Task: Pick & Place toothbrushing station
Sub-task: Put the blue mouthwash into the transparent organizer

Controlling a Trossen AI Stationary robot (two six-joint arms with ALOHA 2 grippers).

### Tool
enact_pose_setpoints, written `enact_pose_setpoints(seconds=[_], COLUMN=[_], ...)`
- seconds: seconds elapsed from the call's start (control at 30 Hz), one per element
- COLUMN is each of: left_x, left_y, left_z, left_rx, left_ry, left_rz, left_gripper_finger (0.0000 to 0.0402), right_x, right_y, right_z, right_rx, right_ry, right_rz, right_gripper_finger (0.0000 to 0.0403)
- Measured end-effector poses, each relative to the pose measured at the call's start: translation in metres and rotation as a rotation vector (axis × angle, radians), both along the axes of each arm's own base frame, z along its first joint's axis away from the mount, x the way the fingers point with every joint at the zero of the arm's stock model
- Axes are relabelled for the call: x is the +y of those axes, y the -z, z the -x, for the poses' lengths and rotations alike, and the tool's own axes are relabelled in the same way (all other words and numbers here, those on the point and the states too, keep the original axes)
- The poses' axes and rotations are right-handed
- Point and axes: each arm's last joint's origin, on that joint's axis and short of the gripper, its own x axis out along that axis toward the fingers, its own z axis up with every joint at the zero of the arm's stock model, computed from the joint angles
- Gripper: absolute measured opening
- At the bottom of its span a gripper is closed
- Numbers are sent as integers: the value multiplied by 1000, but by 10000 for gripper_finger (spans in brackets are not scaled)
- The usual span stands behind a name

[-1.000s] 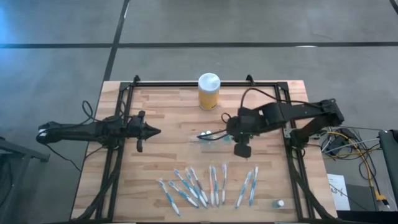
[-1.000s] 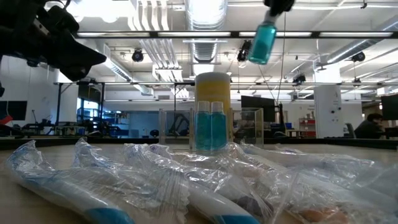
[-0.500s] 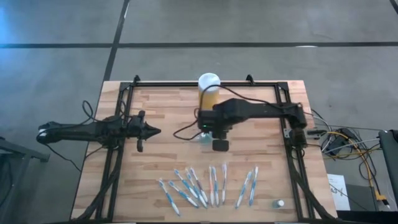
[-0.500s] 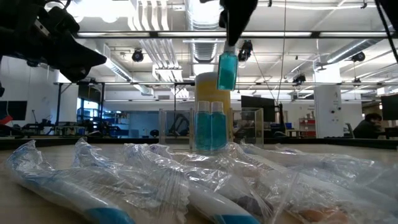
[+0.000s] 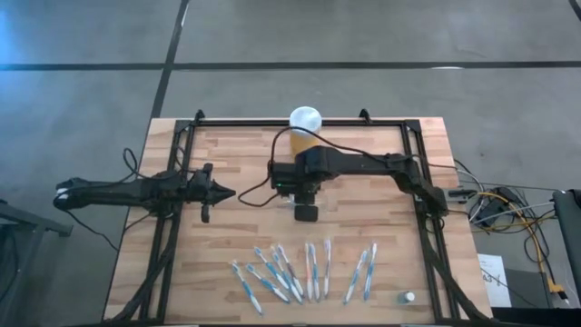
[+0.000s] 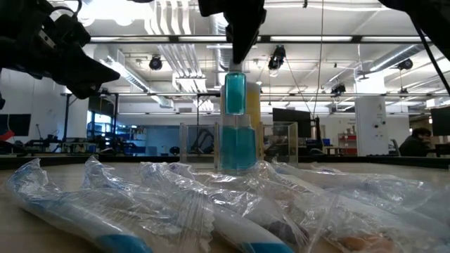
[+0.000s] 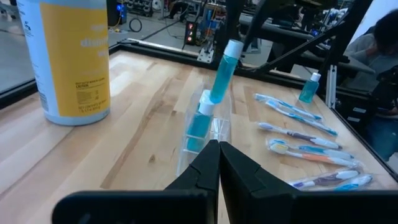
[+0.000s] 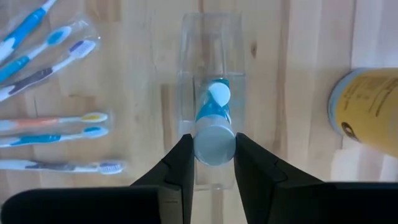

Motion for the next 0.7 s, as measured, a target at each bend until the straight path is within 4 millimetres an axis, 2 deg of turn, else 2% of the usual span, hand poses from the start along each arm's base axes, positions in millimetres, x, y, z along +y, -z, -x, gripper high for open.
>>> enact_pose_setpoints(seconds=[0.7], left_x=[0], left_y=[0], left_z=[0], left_rx=[0], left_ry=[2], left_rz=[-3], left_gripper_finger=[14], right_x=[-4], right_y=[-20], right_z=[12], right_rx=[-37], right_ry=[65], right_rz=[31], right_gripper_finger=[84])
